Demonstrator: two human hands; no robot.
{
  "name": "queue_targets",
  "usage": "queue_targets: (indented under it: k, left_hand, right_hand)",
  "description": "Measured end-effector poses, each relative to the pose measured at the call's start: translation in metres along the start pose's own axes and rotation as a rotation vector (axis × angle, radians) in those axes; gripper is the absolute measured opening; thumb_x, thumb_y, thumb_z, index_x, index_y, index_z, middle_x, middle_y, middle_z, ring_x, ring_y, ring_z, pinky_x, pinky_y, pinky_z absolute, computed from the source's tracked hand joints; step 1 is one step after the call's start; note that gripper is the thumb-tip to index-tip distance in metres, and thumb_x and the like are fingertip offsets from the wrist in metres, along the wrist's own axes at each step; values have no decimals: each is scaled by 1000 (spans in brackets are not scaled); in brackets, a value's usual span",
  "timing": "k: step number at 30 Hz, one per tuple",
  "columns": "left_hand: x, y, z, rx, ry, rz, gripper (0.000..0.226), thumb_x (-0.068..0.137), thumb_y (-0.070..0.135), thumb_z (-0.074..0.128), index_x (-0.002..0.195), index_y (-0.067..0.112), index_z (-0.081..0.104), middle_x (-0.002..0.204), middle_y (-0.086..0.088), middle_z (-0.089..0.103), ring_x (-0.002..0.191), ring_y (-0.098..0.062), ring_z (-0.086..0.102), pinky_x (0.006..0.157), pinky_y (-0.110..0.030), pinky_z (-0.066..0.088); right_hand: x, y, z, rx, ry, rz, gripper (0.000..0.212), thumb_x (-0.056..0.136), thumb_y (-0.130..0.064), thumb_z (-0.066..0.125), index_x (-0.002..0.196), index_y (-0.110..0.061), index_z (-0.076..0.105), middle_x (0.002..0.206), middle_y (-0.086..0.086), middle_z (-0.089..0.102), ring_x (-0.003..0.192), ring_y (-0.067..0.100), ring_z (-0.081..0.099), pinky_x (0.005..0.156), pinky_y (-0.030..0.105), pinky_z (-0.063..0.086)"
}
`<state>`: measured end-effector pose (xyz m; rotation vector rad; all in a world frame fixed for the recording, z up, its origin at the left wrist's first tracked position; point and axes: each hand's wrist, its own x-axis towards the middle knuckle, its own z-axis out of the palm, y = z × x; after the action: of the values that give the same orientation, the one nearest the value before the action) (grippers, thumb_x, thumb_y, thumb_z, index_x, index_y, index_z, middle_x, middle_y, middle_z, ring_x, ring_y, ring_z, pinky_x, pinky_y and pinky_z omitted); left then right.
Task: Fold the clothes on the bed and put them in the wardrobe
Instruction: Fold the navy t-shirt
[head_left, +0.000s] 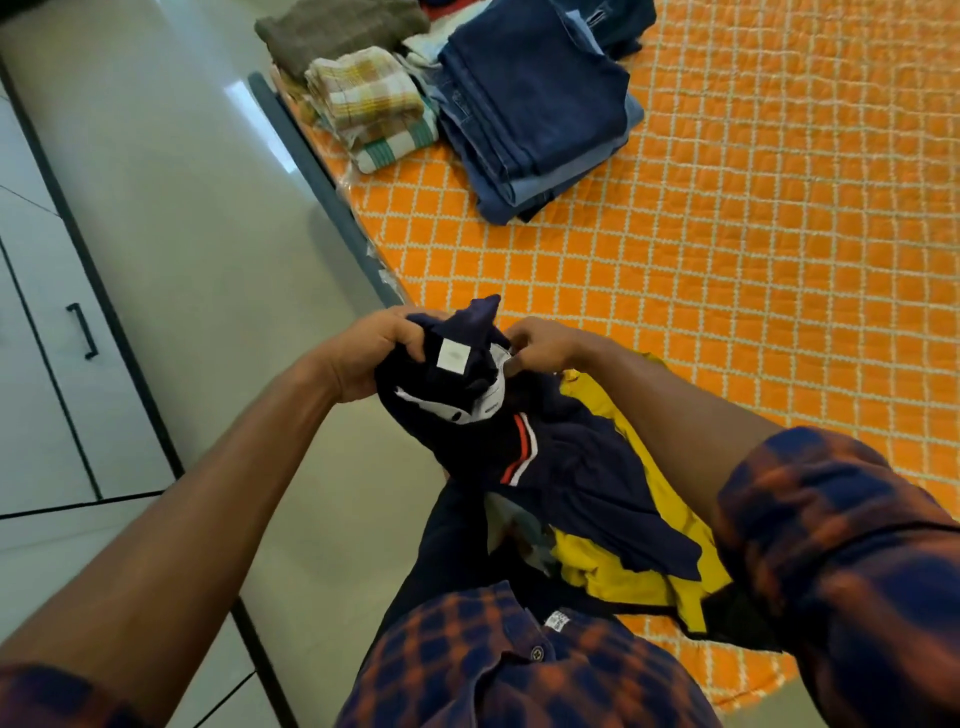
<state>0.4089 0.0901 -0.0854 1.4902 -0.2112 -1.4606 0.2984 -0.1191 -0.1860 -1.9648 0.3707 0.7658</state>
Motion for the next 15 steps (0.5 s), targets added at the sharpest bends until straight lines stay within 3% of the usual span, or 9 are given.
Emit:
queue_targets:
  k: [2,5,8,10,12,15]
  left_hand:
    - [-3,-8,-8,63,44,15,39,61,2,49,93,7,72,83,-9,72,73,-21,69,65,-25,55]
    - [-11,-24,-19,350,99,101,35,75,7,77,110,10,72,95,-1,73,85,-9,68,74,-19,52]
    - [-15,-42,-28,718,184,51,68,68,21,93,129,22,65,116,9,69,102,-3,65,90,-22,52]
    - [-15,-51,-28,943,224,9,78,65,19,90,137,24,59,124,7,67,109,-15,64,94,-32,51]
    - [-13,-52,-19,1119,260,71,61,72,8,77,129,24,64,115,0,71,104,-24,66,83,-32,51]
    - [-11,-43,-11,1278,430,165,51,73,1,63,118,25,70,107,-5,72,102,-32,66,73,-31,45]
  right_hand:
    - [-1,1,8,6,64,19,36,91,-19,71,60,-21,53,59,-3,49,53,14,44,64,34,34]
    - [-15,6,9,235,307,-61,27,93,-17,68,74,1,62,75,22,55,65,28,50,69,35,38]
    - [-37,17,-7,292,647,-140,31,97,-23,62,73,-5,52,68,5,46,65,12,43,62,33,32]
    - [-58,24,-18,186,755,-171,32,100,-25,59,75,-14,42,67,-2,39,62,11,37,60,33,27]
    - [-83,34,-23,-28,784,-196,36,101,-27,58,74,-17,36,64,-2,36,60,14,35,59,36,26]
    - [-119,40,-26,-208,813,-217,38,99,-41,61,74,-19,42,61,-3,43,57,19,44,55,36,29]
